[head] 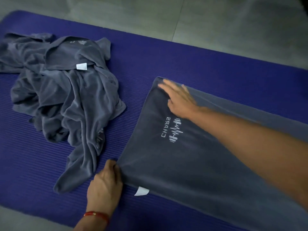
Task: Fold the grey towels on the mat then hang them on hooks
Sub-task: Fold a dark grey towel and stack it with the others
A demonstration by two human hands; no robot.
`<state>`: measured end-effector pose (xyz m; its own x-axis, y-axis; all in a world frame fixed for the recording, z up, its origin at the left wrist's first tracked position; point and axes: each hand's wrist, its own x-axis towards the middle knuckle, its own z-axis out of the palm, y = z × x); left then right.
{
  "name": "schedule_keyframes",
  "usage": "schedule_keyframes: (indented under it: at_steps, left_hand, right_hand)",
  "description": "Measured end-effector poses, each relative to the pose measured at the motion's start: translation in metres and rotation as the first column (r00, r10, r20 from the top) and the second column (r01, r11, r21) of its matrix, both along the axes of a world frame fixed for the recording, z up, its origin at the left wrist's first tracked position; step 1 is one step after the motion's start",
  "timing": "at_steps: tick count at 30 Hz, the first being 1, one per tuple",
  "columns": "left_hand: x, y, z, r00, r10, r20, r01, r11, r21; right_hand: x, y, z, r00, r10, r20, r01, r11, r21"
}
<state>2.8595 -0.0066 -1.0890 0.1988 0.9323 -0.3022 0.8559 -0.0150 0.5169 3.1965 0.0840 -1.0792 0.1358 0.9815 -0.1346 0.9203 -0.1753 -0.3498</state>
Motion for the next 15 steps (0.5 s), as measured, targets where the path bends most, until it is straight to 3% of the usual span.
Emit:
schedule_keyframes:
  at_steps: [3, 5, 8, 10, 12, 15]
  left_hand:
    - [-0.006, -0.006, 0.007, 0.992, -0.067, -0.106, 0.074, 0.995, 0.066]
    - [-0.008, -0.008, 0.011, 0.991, -0.092, -0.097, 0.104, 0.987, 0.125]
    - [0.001, -0.013, 0.007, 0.948, -0.312, -0.06, 0.311, 0.877, 0.367]
    - [0.03, -0.029, 0.007, 0.81, -0.583, -0.052, 0.536, 0.703, 0.468]
    - [0.067, -0.059, 0.001, 0.604, -0.795, -0.057, 0.705, 0.499, 0.503]
    - [0.111, -0.107, -0.012, 0.295, -0.952, -0.082, 0.836, 0.215, 0.506]
  right_hand:
    - [-0.009, -0.082, -0.004, 0.977, 0.058, 0.207, -0.045, 0.997, -0.07]
    - [-0.011, -0.149, -0.009, 0.94, 0.187, 0.285, -0.167, 0.982, -0.092]
    - [-0.003, -0.248, -0.002, 0.878, 0.334, 0.343, -0.294, 0.942, -0.163]
    - [0.004, -0.314, 0.001, 0.897, 0.273, 0.349, -0.213, 0.956, -0.2]
    - [0.008, -0.372, 0.004, 0.925, 0.119, 0.36, -0.045, 0.977, -0.207]
    - [0.014, -0.442, 0.012, 0.916, -0.055, 0.397, 0.117, 0.984, -0.135]
